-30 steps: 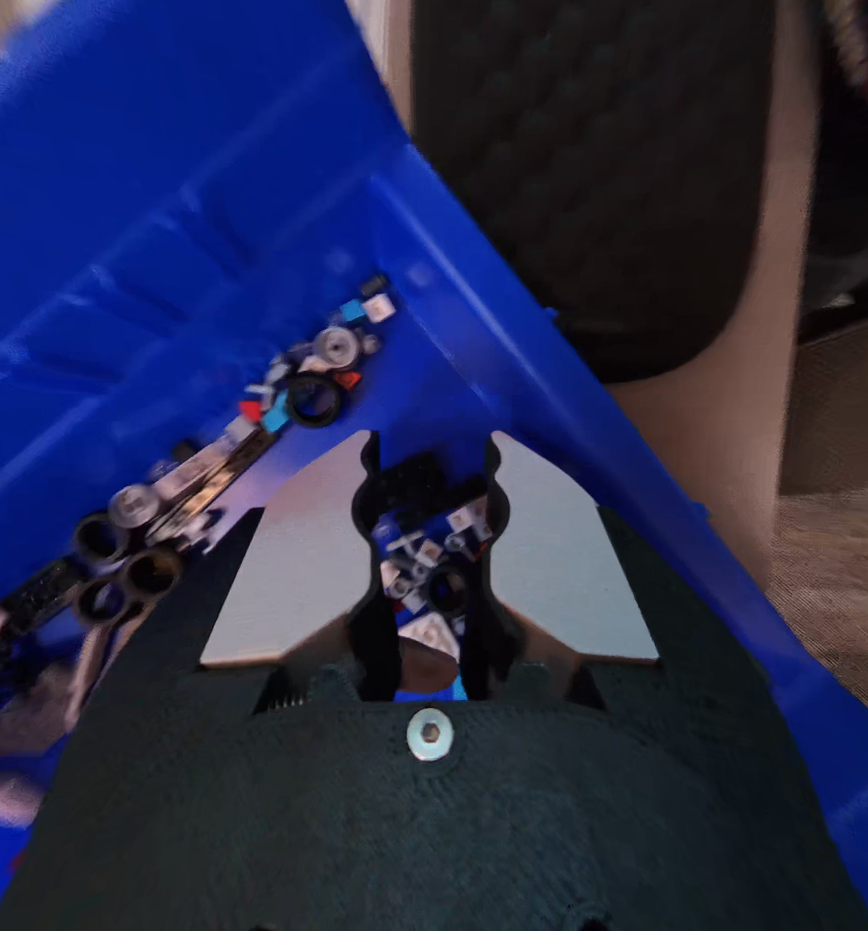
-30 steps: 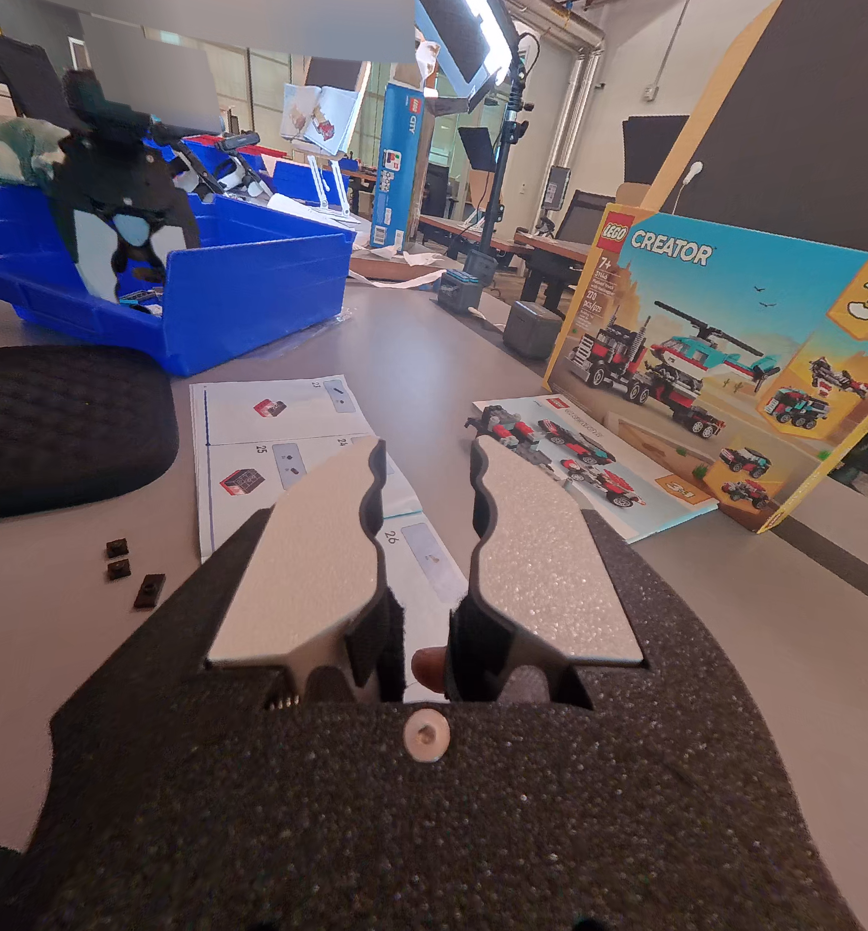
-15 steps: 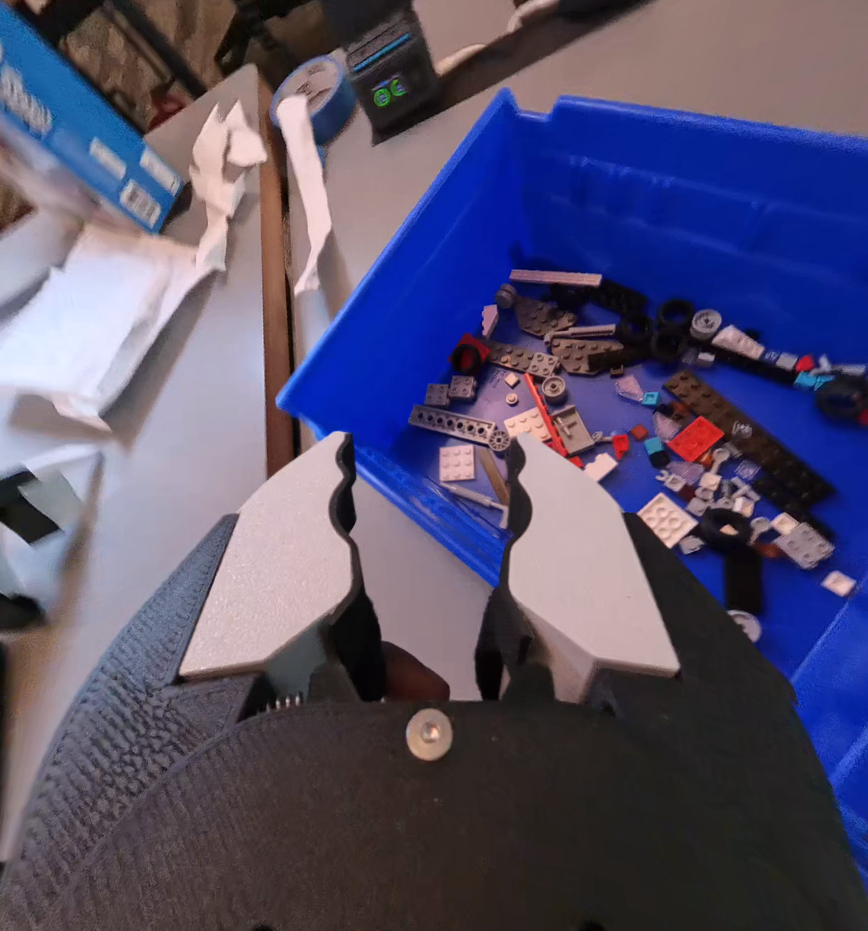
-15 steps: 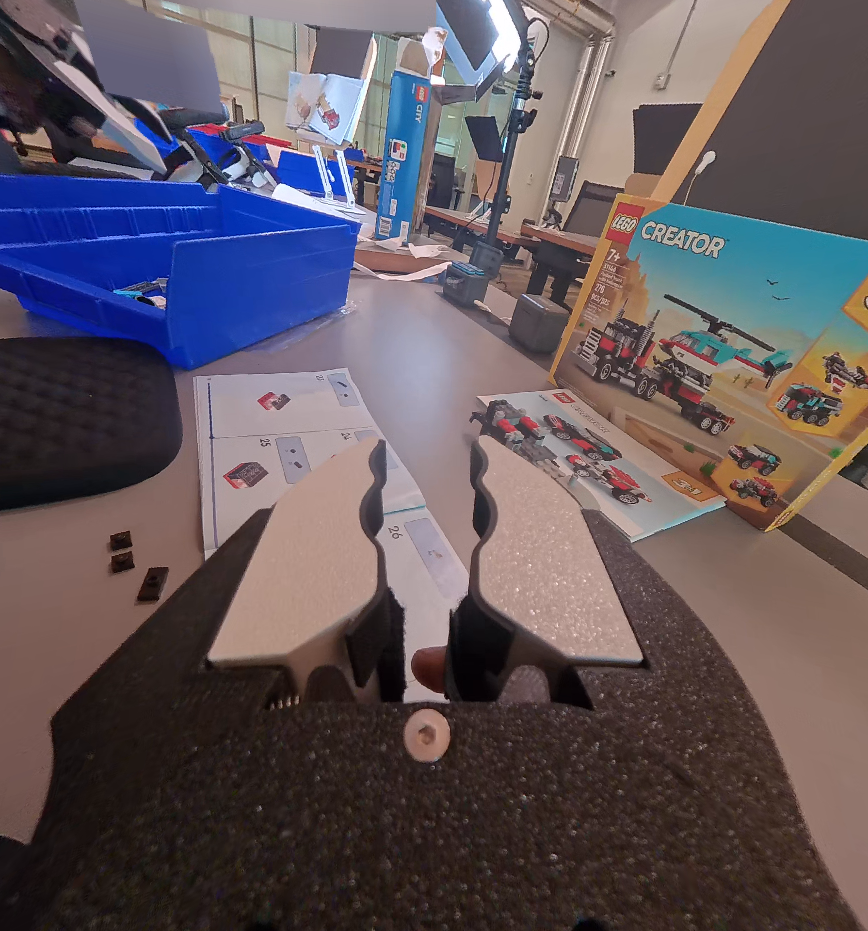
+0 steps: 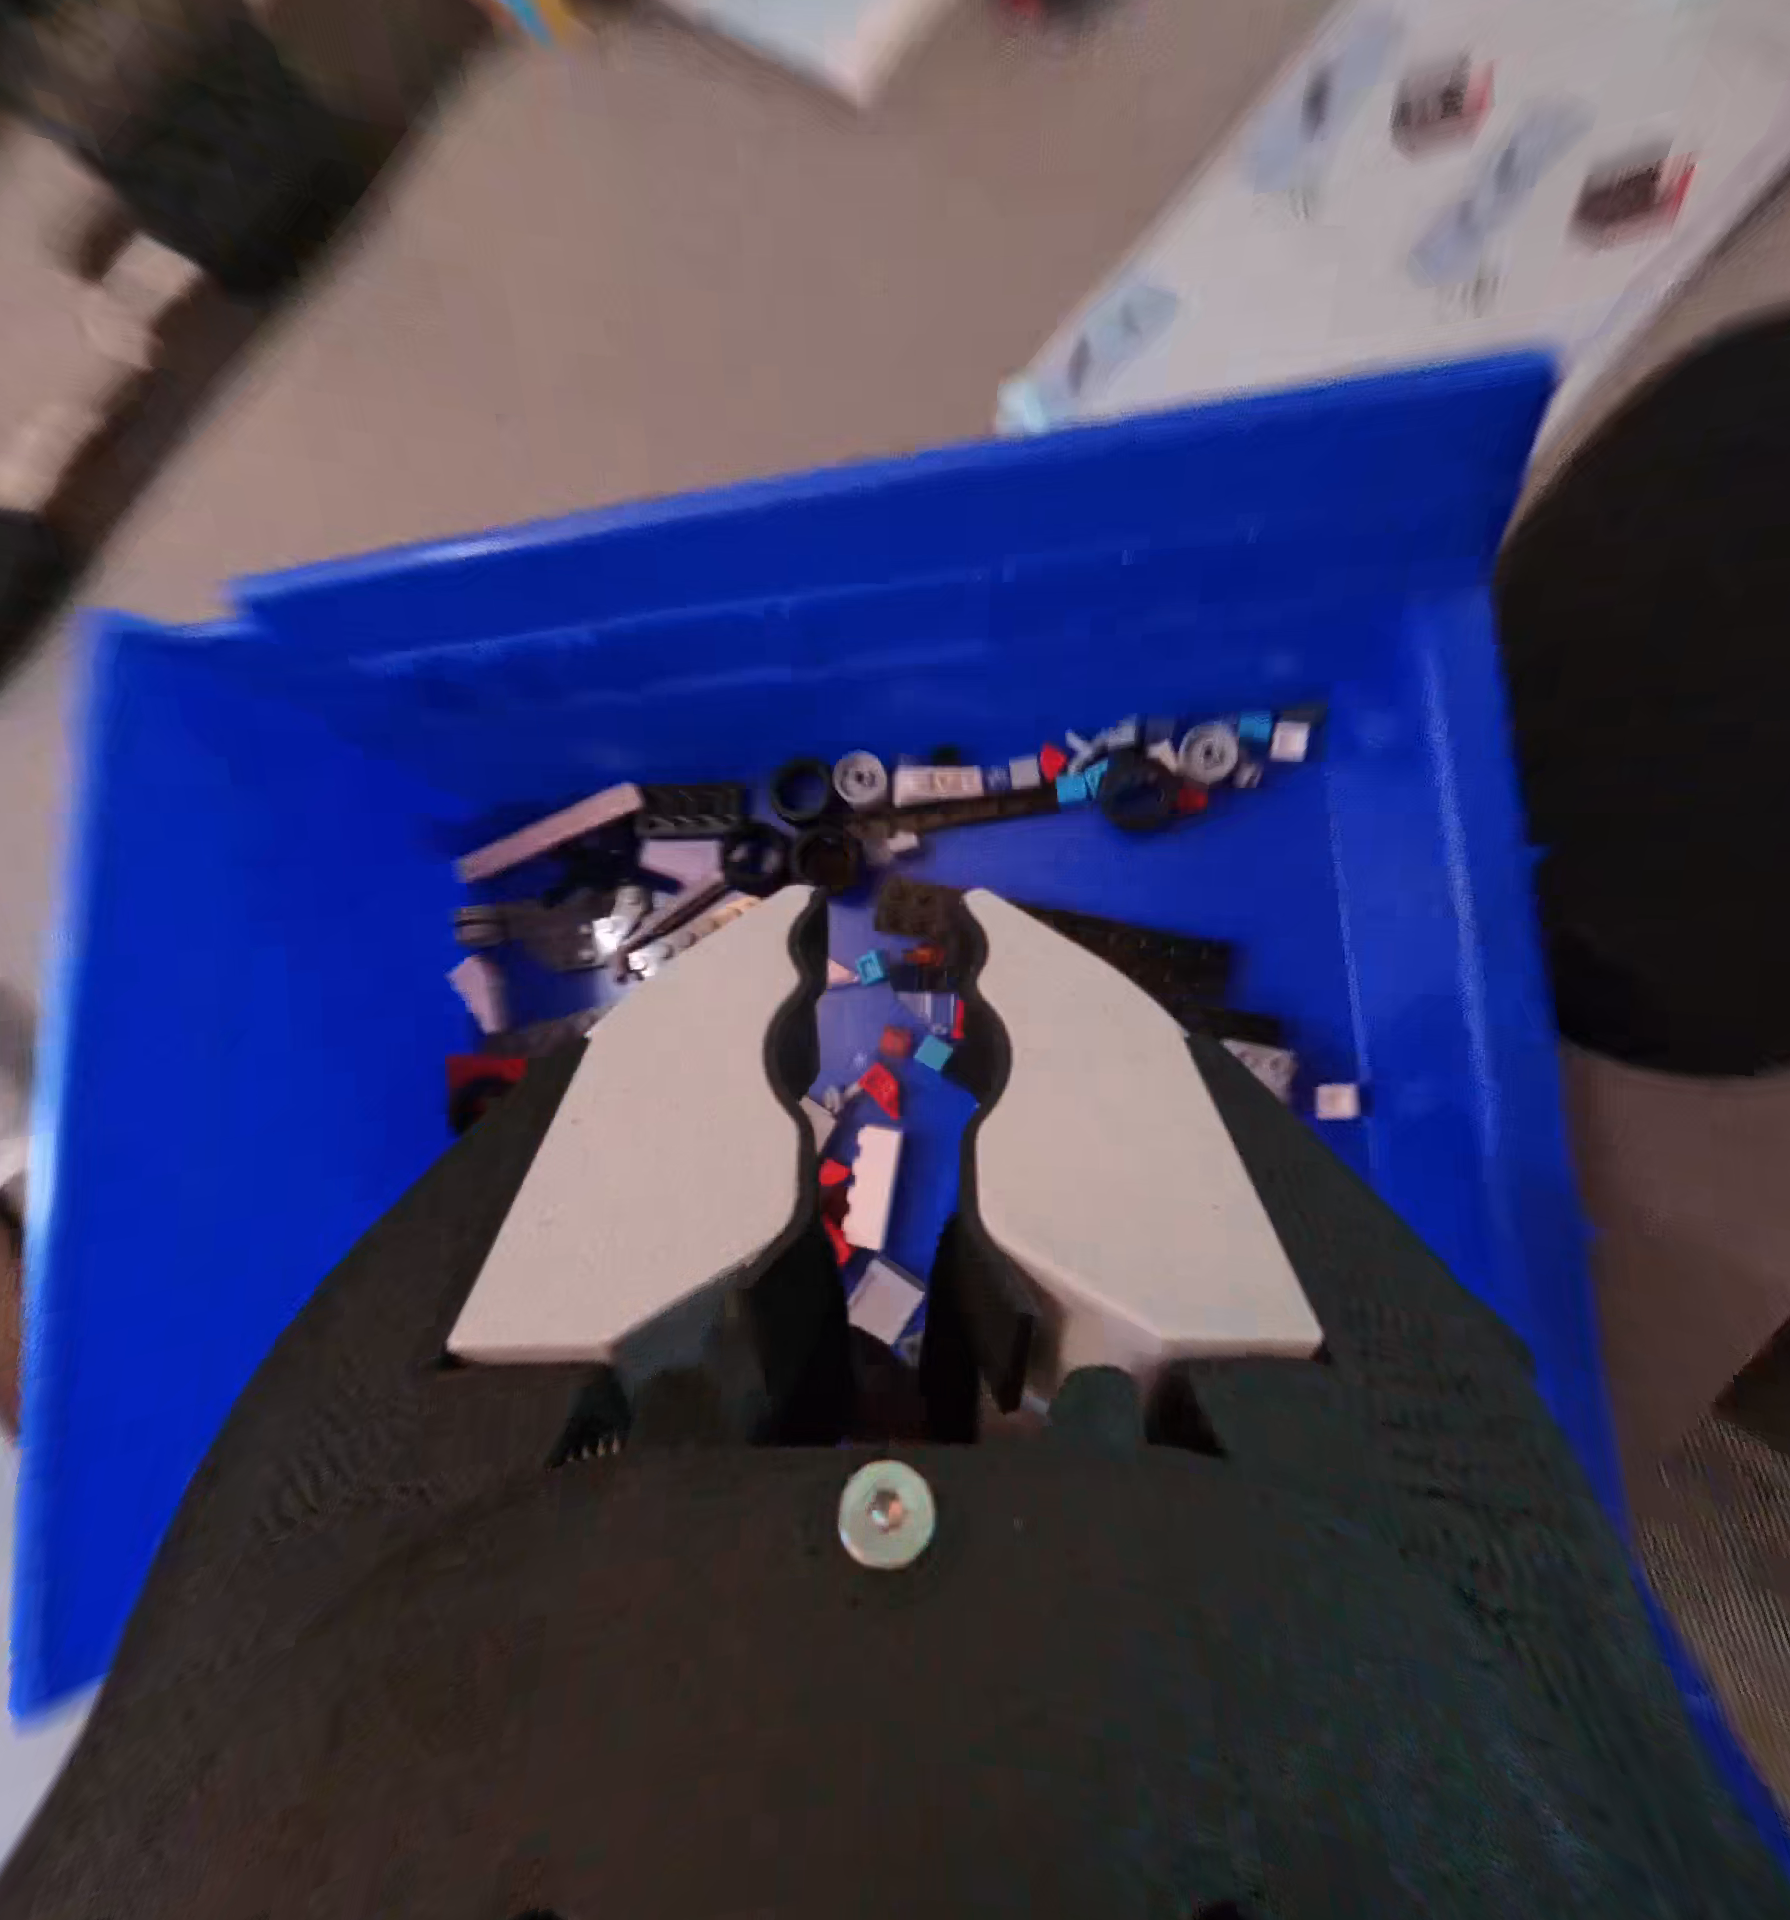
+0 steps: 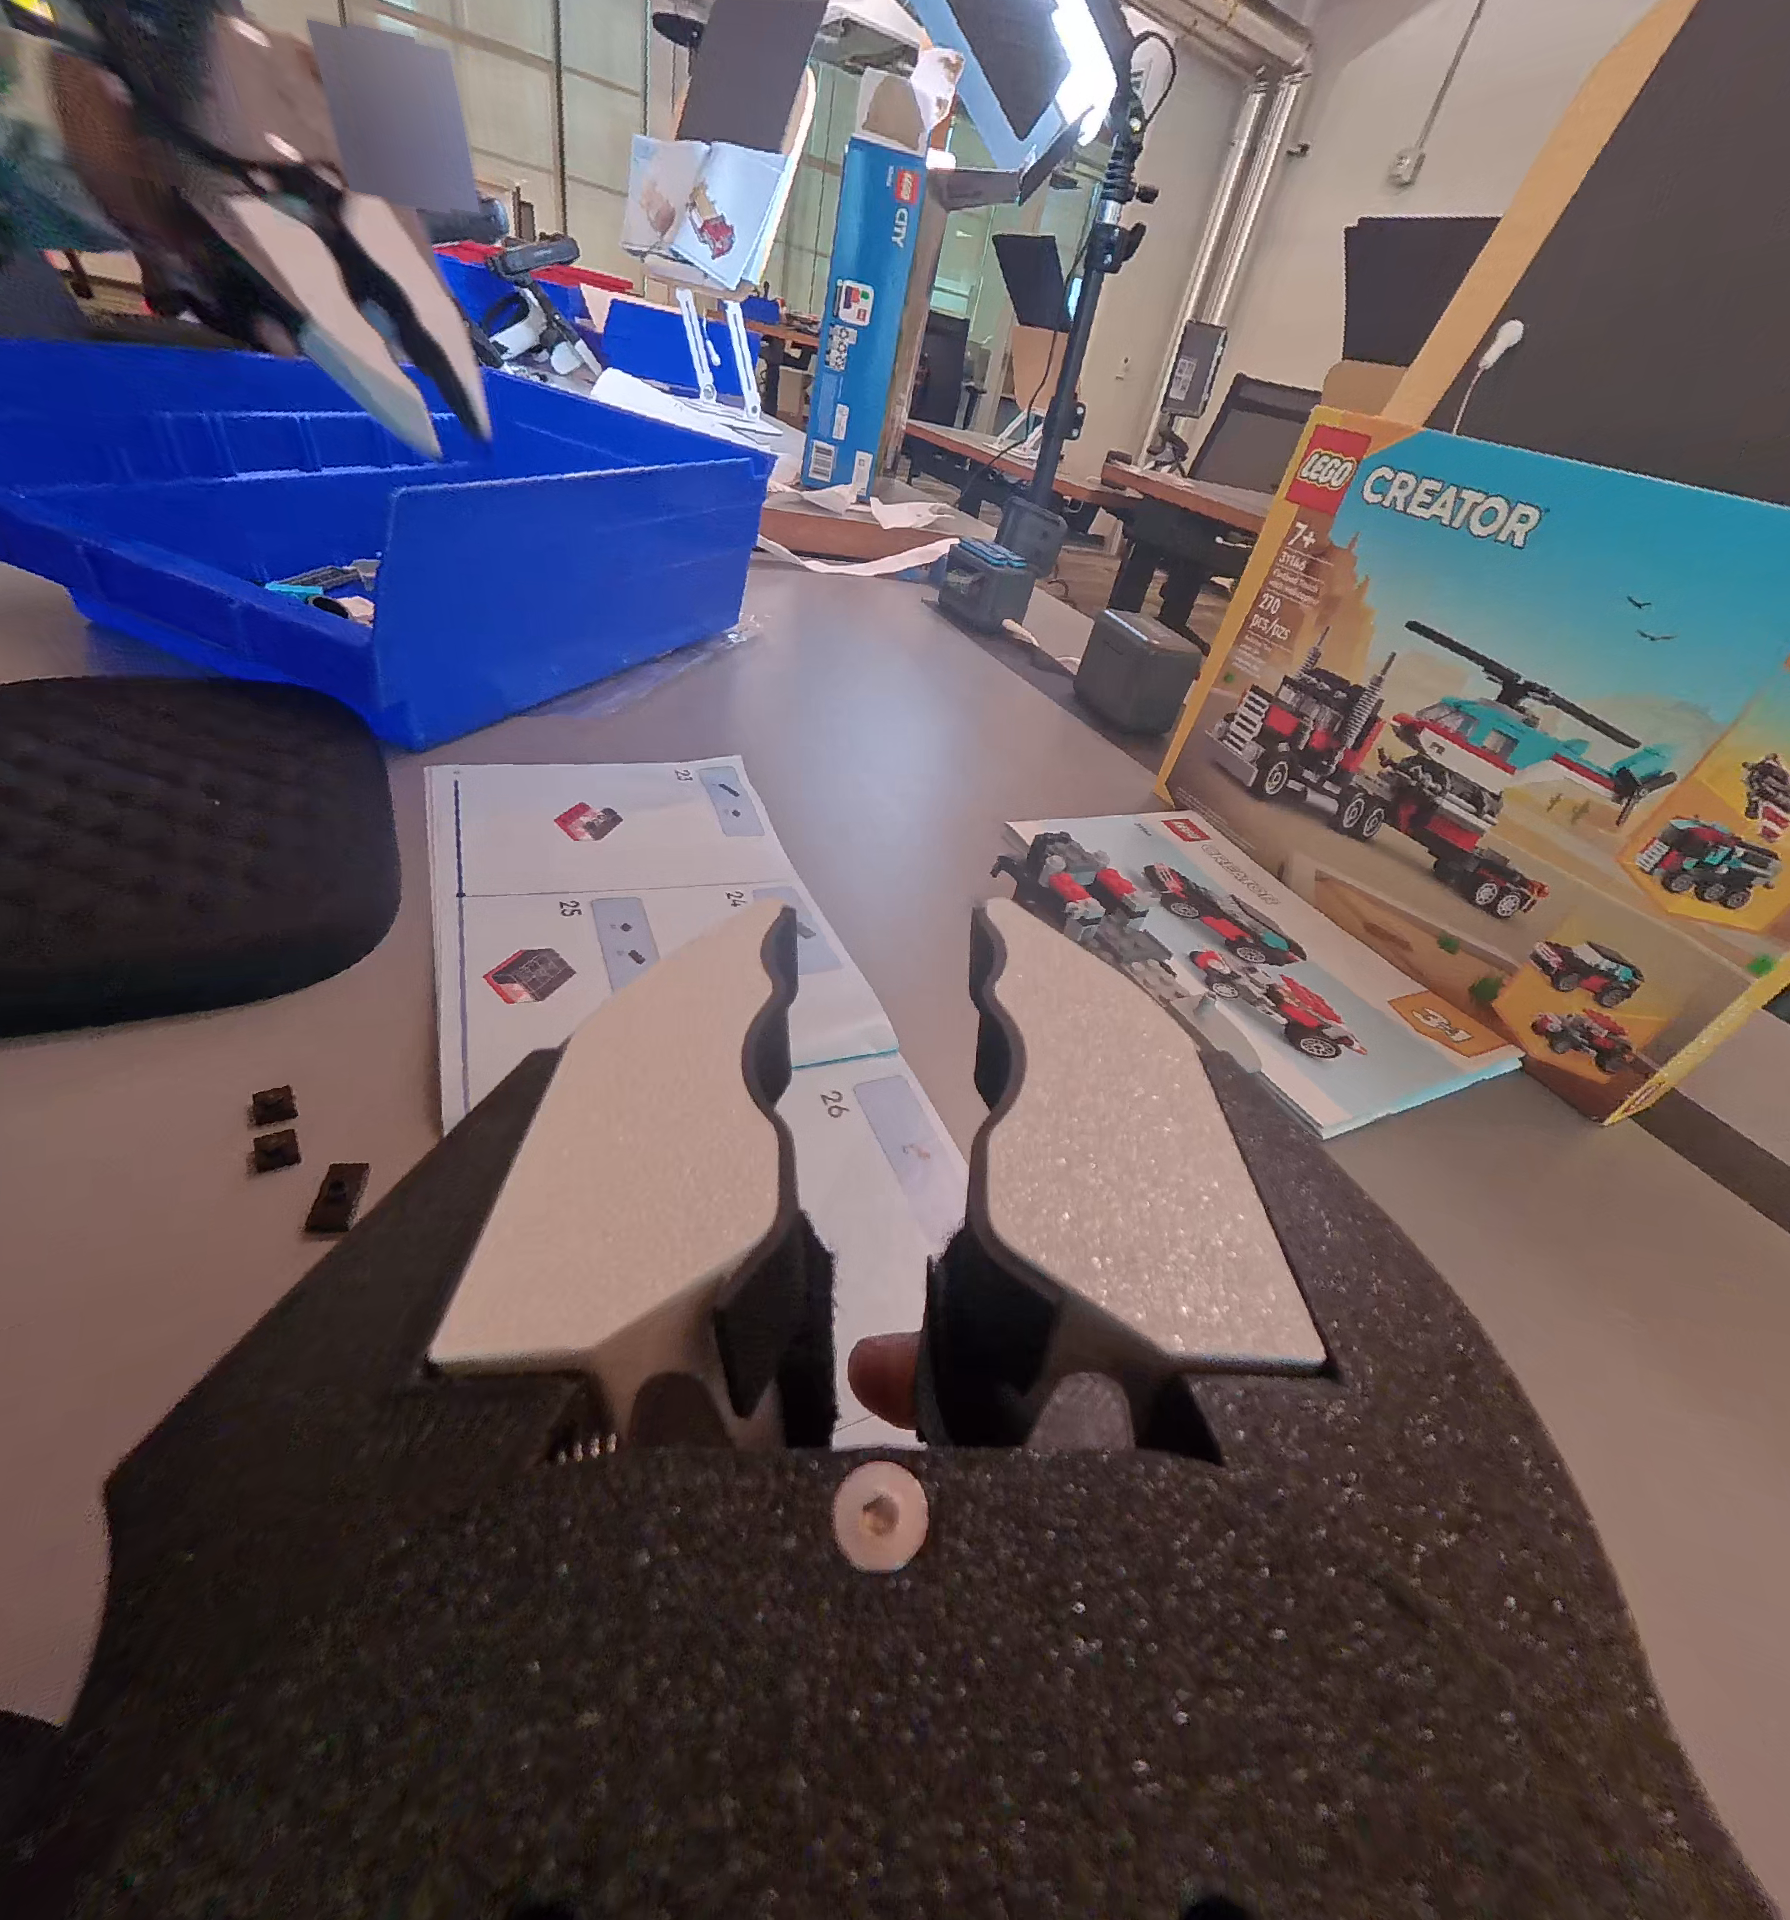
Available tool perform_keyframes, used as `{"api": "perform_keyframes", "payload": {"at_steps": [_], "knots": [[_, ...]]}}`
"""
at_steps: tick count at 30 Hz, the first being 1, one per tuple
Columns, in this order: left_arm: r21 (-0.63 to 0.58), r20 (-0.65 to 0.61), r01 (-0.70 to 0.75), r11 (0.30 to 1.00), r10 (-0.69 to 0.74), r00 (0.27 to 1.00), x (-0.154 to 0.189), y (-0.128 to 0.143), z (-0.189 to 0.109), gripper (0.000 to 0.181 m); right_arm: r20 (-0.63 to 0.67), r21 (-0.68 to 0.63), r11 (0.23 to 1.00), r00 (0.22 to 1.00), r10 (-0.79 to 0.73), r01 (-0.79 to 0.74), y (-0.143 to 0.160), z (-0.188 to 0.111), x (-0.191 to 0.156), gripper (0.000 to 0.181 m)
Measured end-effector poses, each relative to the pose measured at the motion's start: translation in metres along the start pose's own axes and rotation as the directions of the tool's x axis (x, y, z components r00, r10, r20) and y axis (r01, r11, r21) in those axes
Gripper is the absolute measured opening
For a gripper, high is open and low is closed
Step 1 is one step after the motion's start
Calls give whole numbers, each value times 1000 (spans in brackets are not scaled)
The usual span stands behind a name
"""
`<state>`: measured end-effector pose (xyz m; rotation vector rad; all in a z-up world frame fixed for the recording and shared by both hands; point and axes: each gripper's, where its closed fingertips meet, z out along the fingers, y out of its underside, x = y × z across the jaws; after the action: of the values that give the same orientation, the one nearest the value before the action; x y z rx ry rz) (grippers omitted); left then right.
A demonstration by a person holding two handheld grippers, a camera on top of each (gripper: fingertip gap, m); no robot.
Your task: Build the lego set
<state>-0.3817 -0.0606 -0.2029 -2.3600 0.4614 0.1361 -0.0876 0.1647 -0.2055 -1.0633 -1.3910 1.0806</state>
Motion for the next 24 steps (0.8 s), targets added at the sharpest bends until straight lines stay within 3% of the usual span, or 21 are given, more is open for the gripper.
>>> {"api": "perform_keyframes", "payload": {"at_steps": [3, 5, 8, 12, 17, 24], "knots": [[-280, -121, -158, 947, 128, 984, -18, 31, 45, 25, -12, 2, 1000, 1000, -17, 17, -2, -3, 0, 32], [-361, -192, -281, 890, 223, 956, -30, 48, 61, 26, -27, 15, 1000, 999, -17, 17, -4, -6, 3, 32], [-323, -270, -378, 868, 298, 916, -32, 54, 74, 24, -41, 39, 999, 999, 2, 0, -7, -11, 7, 31], [-288, -335, -353, 890, 252, 908, -24, 53, 76, 7, -34, 48, 999, 999, 14, -12, -7, -11, 8, 31], [-309, -283, -319, 896, 234, 930, -33, 56, 74, 14, -21, 44, 999, 1000, 6, -5, -8, -9, 6, 31], [-284, -315, -313, 907, 220, 923, -41, 58, 73, 13, -25, 48, 999, 1000, 3, -1, -9, -11, 6, 31]]}}
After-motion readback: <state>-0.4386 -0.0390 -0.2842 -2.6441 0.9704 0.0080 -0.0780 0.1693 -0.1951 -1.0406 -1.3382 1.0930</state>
